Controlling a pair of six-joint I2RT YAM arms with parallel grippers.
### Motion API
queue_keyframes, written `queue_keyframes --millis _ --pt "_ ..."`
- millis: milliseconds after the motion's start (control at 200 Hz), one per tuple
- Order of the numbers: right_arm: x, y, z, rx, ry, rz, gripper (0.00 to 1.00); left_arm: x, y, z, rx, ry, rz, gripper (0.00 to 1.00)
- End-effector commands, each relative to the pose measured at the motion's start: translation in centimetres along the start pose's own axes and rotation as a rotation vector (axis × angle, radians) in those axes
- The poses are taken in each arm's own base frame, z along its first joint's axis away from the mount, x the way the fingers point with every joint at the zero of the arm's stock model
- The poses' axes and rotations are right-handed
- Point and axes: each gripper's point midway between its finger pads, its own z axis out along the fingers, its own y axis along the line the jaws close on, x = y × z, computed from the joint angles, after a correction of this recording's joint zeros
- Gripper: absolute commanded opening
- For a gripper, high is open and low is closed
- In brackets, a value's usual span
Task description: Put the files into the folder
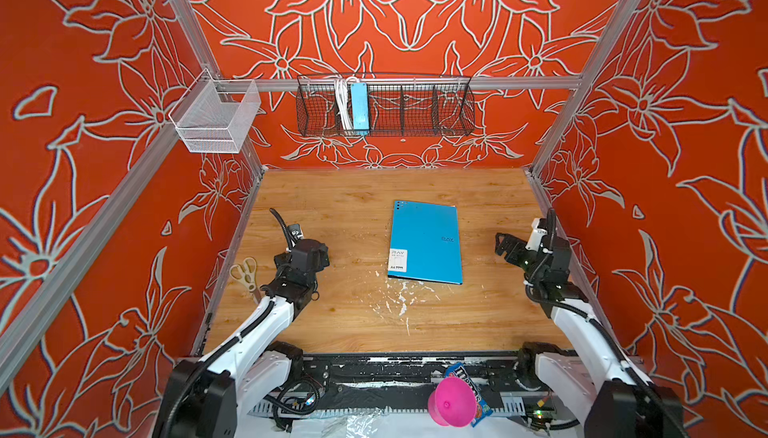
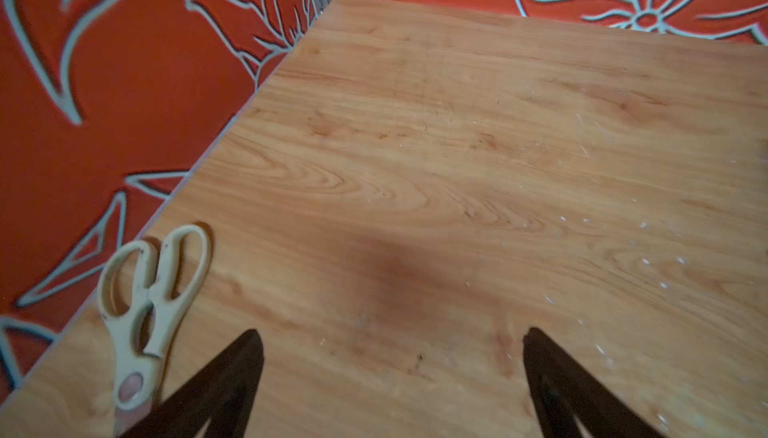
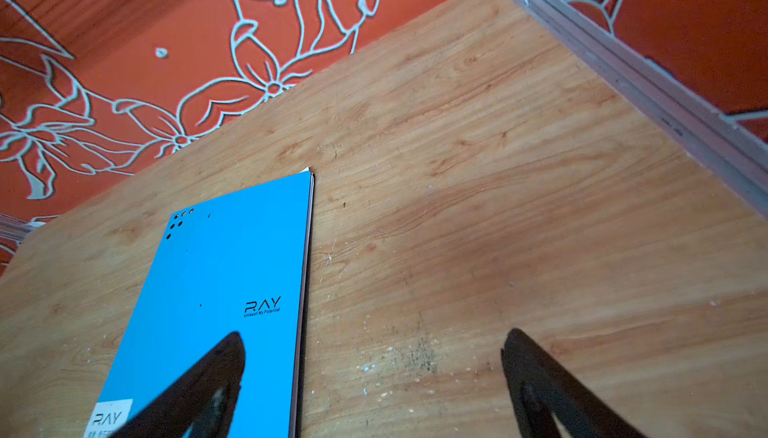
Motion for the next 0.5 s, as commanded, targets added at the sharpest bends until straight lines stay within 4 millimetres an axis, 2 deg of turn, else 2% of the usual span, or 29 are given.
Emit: queue_keyframes --millis 0,80,205,290,355,495 --pt "-0.5 -0.7 0.2 0.034 -0.052 -0.109 0.98 -1.1 1.2 2.2 -0.005 -0.104 -0.048 0.97" --pt "-0.3 -0.9 0.4 0.035 -0.076 -0.140 0.98 -1.0 1.5 3.6 0.018 -0.090 -0.076 0.97" --pt "-0.1 -1.7 0.8 0.063 -0.117 -0.170 0.98 -0.1 -0.1 4.9 0.132 -0.097 -0.055 0.98" --pt "-0.2 -1.9 1.1 0.069 -0.143 -0.179 0.98 0.8 -1.2 5.8 0.168 -0.035 -0.012 0.98" --pt "-0.2 -1.9 1.4 0.064 -0.164 -0.189 0.98 0.9 -1.9 5.6 0.184 -0.017 0.017 0.98" --pt "0.3 -1.8 2.5 0.044 -0.155 -0.253 0.98 0.9 -2.0 5.7 0.178 -0.028 0.024 0.98"
